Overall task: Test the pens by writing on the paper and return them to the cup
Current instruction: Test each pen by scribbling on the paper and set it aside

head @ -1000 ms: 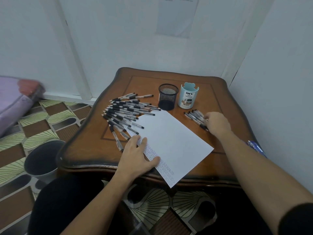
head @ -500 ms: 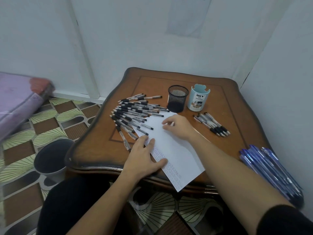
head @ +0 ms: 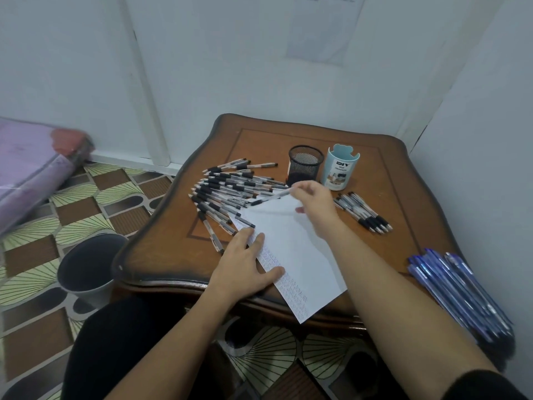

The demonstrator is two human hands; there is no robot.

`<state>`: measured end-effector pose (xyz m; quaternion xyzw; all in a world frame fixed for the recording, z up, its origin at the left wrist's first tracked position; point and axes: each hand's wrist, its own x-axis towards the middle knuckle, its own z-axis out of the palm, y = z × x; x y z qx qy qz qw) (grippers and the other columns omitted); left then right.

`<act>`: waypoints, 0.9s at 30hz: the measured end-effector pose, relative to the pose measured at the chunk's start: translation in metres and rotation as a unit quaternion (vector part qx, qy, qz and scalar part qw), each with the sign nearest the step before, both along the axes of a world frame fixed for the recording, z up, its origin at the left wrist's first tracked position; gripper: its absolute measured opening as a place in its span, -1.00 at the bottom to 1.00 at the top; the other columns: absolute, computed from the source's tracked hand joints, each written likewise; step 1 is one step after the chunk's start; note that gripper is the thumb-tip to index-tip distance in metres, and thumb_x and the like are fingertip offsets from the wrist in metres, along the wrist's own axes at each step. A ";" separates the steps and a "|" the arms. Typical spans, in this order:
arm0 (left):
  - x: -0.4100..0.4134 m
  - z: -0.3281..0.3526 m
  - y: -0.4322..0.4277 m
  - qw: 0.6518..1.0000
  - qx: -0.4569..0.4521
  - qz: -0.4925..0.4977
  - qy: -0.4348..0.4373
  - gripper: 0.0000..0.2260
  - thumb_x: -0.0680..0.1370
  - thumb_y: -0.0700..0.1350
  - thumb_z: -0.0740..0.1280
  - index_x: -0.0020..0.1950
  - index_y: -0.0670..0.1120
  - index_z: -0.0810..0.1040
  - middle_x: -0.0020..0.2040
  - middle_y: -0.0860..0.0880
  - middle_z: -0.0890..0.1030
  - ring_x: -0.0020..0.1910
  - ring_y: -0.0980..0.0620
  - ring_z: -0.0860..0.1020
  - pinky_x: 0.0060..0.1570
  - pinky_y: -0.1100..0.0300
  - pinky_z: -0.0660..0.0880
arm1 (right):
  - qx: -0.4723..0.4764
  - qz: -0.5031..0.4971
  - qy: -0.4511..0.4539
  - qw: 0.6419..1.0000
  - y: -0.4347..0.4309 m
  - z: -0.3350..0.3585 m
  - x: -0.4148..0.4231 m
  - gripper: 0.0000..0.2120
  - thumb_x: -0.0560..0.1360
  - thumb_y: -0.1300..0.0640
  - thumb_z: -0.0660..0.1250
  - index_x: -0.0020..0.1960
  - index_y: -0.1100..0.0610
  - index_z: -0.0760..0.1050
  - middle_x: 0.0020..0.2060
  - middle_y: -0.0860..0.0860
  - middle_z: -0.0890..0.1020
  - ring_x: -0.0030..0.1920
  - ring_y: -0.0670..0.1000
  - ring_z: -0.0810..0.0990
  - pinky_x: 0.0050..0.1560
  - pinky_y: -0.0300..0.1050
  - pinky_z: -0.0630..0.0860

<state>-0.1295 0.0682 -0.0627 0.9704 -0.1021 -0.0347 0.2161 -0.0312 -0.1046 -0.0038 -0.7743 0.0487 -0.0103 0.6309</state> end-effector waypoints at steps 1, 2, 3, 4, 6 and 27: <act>0.000 0.000 0.000 1.000 0.002 -0.003 0.002 0.02 0.25 0.52 -0.08 0.58 -0.05 0.13 0.59 -0.05 0.02 0.55 0.00 -0.03 0.49 0.10 0.00 | 0.071 -0.024 0.009 0.997 -0.008 0.007 -0.002 -0.93 0.58 0.22 0.32 -0.06 0.09 0.52 -0.04 0.02 0.64 0.00 0.03 0.57 0.00 -0.02 0.56; 0.001 0.000 0.000 1.000 0.003 -0.005 0.005 0.02 0.26 0.52 -0.08 0.58 -0.05 0.12 0.59 -0.05 0.01 0.55 0.00 -0.04 0.49 0.09 -0.01 | 0.138 -0.045 0.010 0.989 -0.016 0.013 -0.005 -0.93 0.60 0.23 0.28 -0.03 0.10 0.49 0.00 0.08 0.65 0.02 0.06 0.59 0.01 -0.02 0.56; 0.001 0.000 0.001 1.000 0.005 -0.007 0.007 0.00 0.28 0.52 -0.07 0.59 -0.04 0.11 0.59 -0.05 0.00 0.56 0.00 -0.06 0.49 0.09 -0.02 | 0.194 -0.060 0.004 0.979 -0.022 0.018 -0.010 -0.94 0.64 0.21 0.23 0.02 0.09 0.45 0.02 0.13 0.65 -0.01 0.09 0.61 0.01 -0.01 0.57; 0.001 -0.001 0.001 1.000 0.010 -0.009 0.007 -0.03 0.32 0.51 -0.04 0.59 -0.04 0.09 0.60 -0.05 0.00 0.56 0.01 -0.07 0.50 0.09 -0.03 | 0.234 -0.070 -0.005 0.970 -0.029 0.022 -0.014 -0.93 0.67 0.17 0.17 0.08 0.06 0.42 -0.02 0.13 0.66 -0.09 0.09 0.64 0.00 0.01 0.59; 0.002 -0.001 0.001 1.000 0.018 -0.014 0.007 -0.10 0.38 0.46 0.02 0.59 -0.04 0.07 0.60 -0.04 -0.02 0.56 0.01 -0.09 0.50 0.09 -0.05 | 0.277 -0.076 -0.020 0.958 -0.038 0.027 -0.025 -0.85 0.71 0.10 0.07 0.18 -0.05 0.39 -0.22 0.04 0.62 -0.34 0.01 0.59 -0.23 -0.02 0.61; 0.001 0.000 -0.001 0.998 0.052 -0.041 0.004 -0.01 0.29 0.54 -0.10 0.60 -0.01 0.05 0.61 -0.06 -0.05 0.57 0.00 -0.14 0.50 0.08 -0.14 | 0.211 0.025 0.067 0.975 -0.066 -0.021 -0.115 -0.48 0.51 -0.17 0.15 0.04 0.27 0.58 -0.26 0.17 0.67 -0.31 0.04 0.61 -0.42 -0.21 0.42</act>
